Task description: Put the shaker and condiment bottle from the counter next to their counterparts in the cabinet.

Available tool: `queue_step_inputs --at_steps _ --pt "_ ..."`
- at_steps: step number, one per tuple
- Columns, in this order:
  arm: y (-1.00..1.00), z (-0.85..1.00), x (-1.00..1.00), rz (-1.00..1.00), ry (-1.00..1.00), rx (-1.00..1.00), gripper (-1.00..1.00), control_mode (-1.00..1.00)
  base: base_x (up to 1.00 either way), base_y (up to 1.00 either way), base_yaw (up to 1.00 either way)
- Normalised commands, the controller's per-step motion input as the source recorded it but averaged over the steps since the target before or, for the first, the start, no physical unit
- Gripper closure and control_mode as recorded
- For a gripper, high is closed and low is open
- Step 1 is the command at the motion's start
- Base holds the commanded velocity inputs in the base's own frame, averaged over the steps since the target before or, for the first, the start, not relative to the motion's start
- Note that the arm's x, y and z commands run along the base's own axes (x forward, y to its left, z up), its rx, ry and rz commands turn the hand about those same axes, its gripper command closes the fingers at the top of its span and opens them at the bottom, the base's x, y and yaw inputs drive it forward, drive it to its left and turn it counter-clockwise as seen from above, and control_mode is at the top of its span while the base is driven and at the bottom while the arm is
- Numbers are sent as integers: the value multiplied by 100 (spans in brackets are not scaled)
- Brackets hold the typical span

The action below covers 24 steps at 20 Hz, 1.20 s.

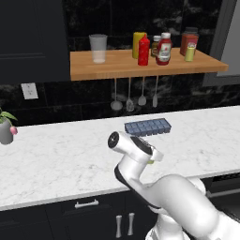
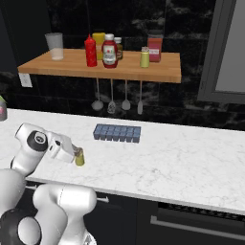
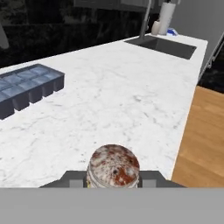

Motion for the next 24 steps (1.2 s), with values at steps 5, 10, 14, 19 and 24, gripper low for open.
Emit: queue_step_inputs --at_steps 5,10,14,19,24 --pt "-25 87 0 12 6 7 100 -100 0 0 0" --pt "-26 79 0 19 1 5 100 -100 0 0 0" --pt "-30 76 0 21 0 1 100 -100 0 0 0" --pt "-38 80 0 18 0 0 100 -100 0 0 0" --pt "-43 74 -7 12 -4 0 100 -100 0 0 0"
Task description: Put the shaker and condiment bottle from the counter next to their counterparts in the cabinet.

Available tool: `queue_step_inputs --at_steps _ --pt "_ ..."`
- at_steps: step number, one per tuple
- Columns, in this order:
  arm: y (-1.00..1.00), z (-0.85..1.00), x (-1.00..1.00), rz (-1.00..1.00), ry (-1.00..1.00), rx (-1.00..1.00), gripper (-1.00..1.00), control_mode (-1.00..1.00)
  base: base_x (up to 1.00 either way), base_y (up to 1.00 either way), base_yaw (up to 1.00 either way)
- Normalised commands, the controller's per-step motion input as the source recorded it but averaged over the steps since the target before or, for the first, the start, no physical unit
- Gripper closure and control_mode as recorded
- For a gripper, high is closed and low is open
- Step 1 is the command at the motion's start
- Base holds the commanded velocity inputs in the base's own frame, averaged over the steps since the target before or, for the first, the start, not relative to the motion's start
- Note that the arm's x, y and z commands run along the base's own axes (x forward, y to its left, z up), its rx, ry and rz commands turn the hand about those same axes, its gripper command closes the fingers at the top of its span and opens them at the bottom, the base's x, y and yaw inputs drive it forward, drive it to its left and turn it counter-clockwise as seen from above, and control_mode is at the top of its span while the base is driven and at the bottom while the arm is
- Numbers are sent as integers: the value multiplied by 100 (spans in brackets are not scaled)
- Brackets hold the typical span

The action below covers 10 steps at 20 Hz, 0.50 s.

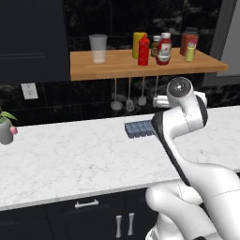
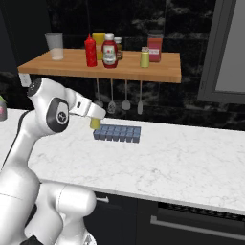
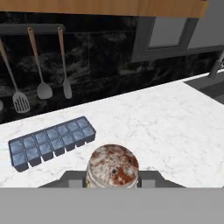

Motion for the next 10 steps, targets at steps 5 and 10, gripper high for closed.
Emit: queue_step_inputs --at_steps 5,10 --pt "-50 71 -20 9 -1 1 100 -100 0 0 0" --pt "-53 62 -38 7 0 6 100 -100 0 0 0"
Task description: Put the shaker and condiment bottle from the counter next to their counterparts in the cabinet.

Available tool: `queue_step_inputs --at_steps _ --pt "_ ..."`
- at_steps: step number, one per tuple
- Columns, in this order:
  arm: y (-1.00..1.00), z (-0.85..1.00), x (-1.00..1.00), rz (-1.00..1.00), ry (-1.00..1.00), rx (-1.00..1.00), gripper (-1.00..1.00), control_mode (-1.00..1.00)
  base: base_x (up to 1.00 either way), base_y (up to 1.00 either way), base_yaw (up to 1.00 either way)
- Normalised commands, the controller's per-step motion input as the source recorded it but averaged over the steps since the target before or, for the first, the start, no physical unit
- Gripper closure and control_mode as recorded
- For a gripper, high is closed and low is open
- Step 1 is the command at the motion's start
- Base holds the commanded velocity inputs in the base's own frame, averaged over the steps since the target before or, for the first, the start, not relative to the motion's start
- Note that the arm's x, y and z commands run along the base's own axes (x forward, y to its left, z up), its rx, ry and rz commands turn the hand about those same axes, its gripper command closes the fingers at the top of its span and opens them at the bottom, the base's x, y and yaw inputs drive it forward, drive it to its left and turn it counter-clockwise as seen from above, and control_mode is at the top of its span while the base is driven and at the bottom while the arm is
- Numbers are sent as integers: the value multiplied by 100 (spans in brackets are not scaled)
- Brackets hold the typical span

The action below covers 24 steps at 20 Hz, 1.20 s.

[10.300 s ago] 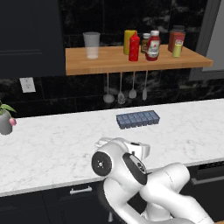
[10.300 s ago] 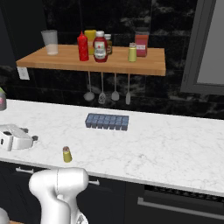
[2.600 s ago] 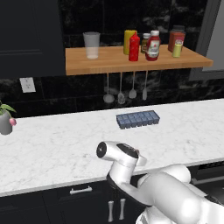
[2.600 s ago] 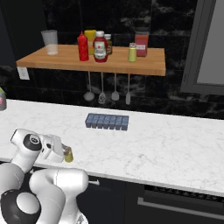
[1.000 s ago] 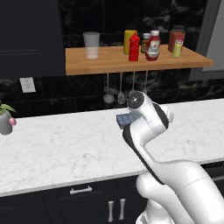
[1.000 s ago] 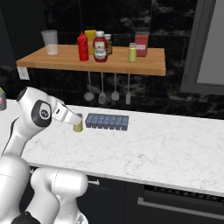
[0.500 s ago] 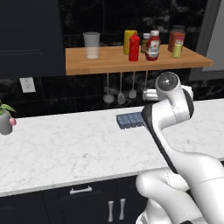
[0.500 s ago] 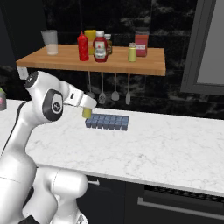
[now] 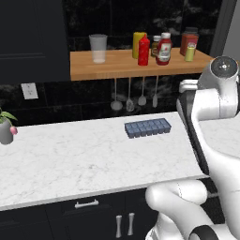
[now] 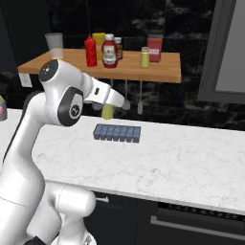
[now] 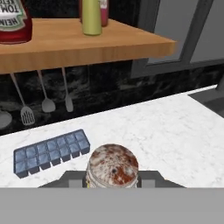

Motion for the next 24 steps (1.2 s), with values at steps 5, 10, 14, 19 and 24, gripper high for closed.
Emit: queue_step_inputs --at_steps 5,10,14,19,24 --pt "-49 58 -41 6 0 7 100 -100 0 0 0" --pt "-42 58 -31 6 0 7 100 -100 0 0 0" --pt "-27 61 -8 12 0 4 100 -100 0 0 0" --pt "-11 56 0 21 0 1 100 -100 0 0 0" --pt "-11 45 7 26 0 0 100 -100 0 0 0"
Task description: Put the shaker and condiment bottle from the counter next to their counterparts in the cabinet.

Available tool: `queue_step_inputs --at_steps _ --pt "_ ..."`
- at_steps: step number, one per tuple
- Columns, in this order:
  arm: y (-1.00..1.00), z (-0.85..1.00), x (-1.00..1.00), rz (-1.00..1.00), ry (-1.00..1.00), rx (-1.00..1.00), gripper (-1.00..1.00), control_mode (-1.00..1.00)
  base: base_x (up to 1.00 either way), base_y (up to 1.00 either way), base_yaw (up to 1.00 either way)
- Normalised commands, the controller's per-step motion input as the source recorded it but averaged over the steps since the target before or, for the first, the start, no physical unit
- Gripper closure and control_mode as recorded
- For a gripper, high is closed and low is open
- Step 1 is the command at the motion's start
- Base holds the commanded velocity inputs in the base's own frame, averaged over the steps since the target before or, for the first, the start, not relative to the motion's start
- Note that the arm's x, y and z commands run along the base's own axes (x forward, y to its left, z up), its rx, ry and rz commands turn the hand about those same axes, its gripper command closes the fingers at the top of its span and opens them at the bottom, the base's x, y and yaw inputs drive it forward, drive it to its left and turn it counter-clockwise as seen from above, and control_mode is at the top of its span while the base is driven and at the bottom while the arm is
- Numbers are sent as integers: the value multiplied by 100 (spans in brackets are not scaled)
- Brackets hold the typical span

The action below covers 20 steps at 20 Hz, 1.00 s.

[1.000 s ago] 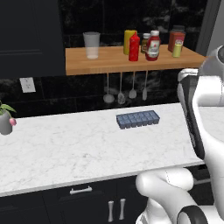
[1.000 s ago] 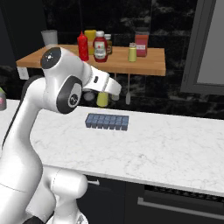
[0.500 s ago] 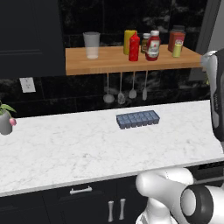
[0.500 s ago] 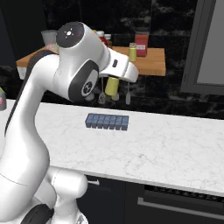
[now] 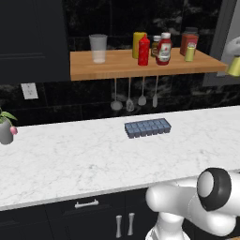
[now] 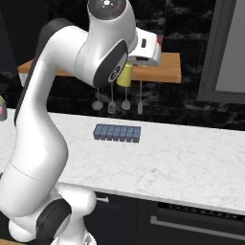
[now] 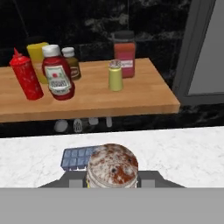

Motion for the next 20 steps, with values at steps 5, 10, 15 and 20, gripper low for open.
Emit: queue_step_inputs --at_steps 5,10,15,20 --pt "-21 16 13 21 -1 0 100 -100 0 0 0" --pt "-10 0 21 14 -5 -3 100 -100 0 0 0" --pt "-1 1 18 12 -9 -4 100 -100 0 0 0" --pt "0 1 20 10 -16 -8 100 -100 0 0 0"
